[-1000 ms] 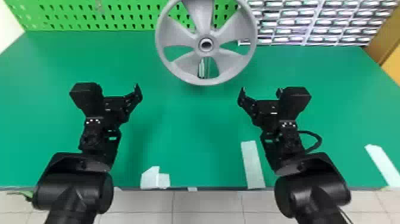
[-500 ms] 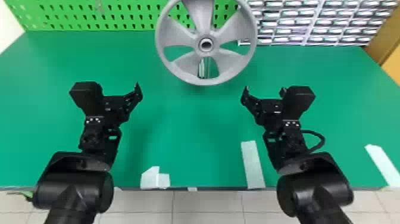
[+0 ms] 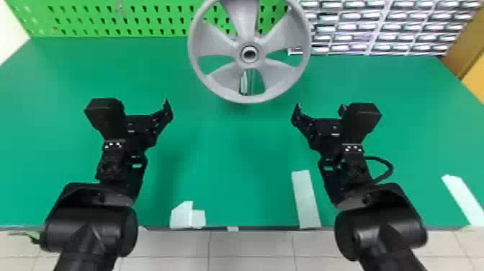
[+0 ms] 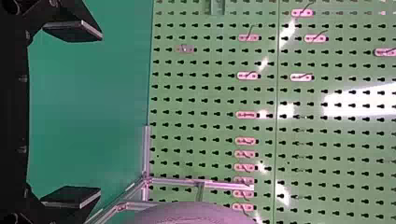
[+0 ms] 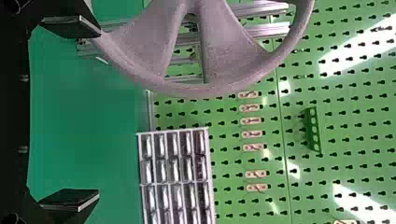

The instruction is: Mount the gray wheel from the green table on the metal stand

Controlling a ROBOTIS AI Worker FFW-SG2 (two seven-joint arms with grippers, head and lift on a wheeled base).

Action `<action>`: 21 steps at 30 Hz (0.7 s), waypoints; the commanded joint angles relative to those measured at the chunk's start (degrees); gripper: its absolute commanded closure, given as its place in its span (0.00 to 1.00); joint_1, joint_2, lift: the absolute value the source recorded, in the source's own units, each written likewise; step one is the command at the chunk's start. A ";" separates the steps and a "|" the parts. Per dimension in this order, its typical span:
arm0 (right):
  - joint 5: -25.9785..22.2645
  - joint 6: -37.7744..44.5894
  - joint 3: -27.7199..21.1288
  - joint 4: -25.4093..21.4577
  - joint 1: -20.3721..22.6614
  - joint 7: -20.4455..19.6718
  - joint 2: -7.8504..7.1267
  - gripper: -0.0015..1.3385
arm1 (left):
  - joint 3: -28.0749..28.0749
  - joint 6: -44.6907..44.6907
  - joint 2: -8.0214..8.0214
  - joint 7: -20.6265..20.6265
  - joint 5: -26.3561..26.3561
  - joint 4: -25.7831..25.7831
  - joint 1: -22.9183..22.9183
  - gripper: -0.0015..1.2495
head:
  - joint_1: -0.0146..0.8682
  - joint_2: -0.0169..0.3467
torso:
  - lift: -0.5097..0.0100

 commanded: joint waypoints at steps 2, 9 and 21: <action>0.21 0.00 -0.10 0.00 -0.07 0.00 0.09 0.07 | -0.08 0.09 0.00 -0.01 -0.08 0.02 -0.10 0.10 | 1.00 0.19 | 0.79; 0.82 0.88 0.17 0.00 -0.25 0.00 0.00 0.07 | 0.18 0.61 0.09 -0.01 -0.26 0.02 -0.10 0.10 | 1.00 0.19 | 0.79; 0.91 1.67 0.78 0.00 -0.25 0.00 -0.44 0.07 | 0.36 0.97 0.09 -0.10 -0.70 -0.06 0.07 0.10 | 1.00 0.19 | 0.79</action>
